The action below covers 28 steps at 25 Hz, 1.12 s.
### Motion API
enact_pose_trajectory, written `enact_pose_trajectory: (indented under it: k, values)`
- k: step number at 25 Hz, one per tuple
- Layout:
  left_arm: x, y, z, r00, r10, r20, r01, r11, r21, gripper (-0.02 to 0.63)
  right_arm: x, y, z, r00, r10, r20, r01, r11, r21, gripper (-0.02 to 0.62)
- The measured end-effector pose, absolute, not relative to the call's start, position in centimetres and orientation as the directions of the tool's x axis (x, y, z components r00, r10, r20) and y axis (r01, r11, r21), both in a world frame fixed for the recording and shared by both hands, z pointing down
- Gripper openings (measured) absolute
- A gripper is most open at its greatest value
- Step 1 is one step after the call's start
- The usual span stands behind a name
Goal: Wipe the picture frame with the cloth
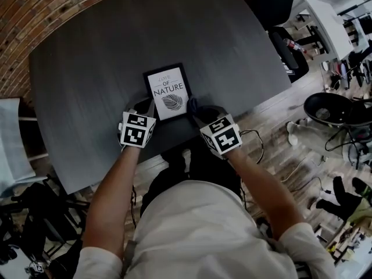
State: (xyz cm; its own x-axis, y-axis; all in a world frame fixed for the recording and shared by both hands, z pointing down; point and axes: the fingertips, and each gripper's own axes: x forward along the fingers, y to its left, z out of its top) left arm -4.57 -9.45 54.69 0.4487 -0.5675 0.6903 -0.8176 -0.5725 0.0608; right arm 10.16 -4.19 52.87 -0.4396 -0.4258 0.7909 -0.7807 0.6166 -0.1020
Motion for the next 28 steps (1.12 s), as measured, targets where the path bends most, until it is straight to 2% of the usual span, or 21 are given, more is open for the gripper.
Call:
enact_pose_trajectory:
  k: [6, 12, 21, 28]
  values:
    - [-5.0, -9.1, 53.7, 0.465, -0.569, 0.678, -0.822, -0.562, 0.091, 0.009, 12.9, -4.9, 51.7, -0.395, -0.469, 0.790, -0.815, 0.576, -0.065, 0.133]
    - [-5.1, -7.3, 48.8, 0.569, -0.629, 0.530, -0.806, -0.555, 0.206, 0.011, 15.1, -5.6, 48.9, -0.411, -0.530, 0.742, -0.853, 0.512, -0.107, 0.133]
    - [-7.2, -1.1, 40.3, 0.647, -0.722, 0.244, -0.738, -0.515, 0.435, 0.011, 16.1, -4.2, 39.4, -0.562, -0.645, 0.518, -0.827, 0.447, -0.340, 0.138]
    - [-8.4, 4.1, 35.0, 0.633, -0.762, 0.134, -0.722, -0.519, 0.458, 0.011, 15.4, -2.0, 33.0, -0.679, -0.636, 0.368, -0.731, 0.536, -0.422, 0.141]
